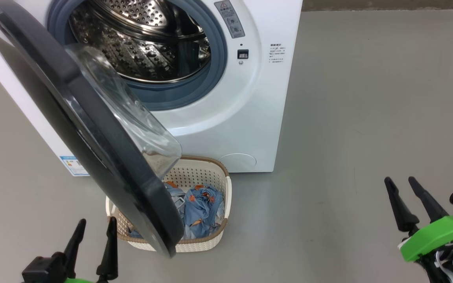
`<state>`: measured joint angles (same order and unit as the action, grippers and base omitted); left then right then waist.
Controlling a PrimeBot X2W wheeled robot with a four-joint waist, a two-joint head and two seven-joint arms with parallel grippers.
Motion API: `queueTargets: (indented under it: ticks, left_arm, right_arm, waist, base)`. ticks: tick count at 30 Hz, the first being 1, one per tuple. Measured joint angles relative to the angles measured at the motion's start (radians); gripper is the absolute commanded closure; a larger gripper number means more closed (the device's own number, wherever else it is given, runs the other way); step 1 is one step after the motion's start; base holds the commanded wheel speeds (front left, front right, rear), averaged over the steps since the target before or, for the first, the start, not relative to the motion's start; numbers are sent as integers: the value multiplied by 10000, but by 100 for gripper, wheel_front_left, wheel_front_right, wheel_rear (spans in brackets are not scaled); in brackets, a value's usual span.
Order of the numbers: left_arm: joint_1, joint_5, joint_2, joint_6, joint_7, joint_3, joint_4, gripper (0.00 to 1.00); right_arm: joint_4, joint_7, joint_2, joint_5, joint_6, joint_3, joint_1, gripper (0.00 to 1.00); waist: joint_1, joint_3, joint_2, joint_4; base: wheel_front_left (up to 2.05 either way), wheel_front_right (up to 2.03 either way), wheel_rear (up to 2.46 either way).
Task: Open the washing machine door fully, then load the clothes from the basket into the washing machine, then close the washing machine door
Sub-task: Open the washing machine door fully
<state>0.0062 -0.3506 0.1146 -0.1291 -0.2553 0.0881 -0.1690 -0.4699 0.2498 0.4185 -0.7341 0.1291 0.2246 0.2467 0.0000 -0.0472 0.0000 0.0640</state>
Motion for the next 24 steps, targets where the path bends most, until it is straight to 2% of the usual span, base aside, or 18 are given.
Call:
queueTargets:
  ticks: [8, 16, 17, 18, 24]
  left_arm:
    - [44, 25, -38, 0, 0, 6, 15, 0]
    - [109, 25, -48, 0, 0, 0, 25, 0]
    - [109, 25, -50, 0, 0, -4, 25, 54]
    - [108, 25, -52, 0, 0, -6, 25, 100]
    - [92, -207, -282, 0, 0, -500, 232, 100]
  right_arm:
    - [123, 0, -422, 1319, 0, -493, -490, 0]
    - [159, 0, -694, 1693, 0, -723, -735, 0]
    - [161, 0, -702, 1703, 0, -729, -740, 0]
    - [167, 0, -708, 1705, 0, -731, -750, 0]
    - [219, 0, -729, 1791, 0, -759, -818, 0]
  waist:
    - [0, -36, 0, 83]
    - [0, -85, 0, 117]
    - [0, -83, 0, 118]
    - [1, -84, 0, 120]
    - [0, -85, 0, 206]
  base:
    - [0, 0, 0]
    - [0, 0, 0]
    - [0, 0, 0]
    - [0, 0, 0]
    - [0, 0, 0]
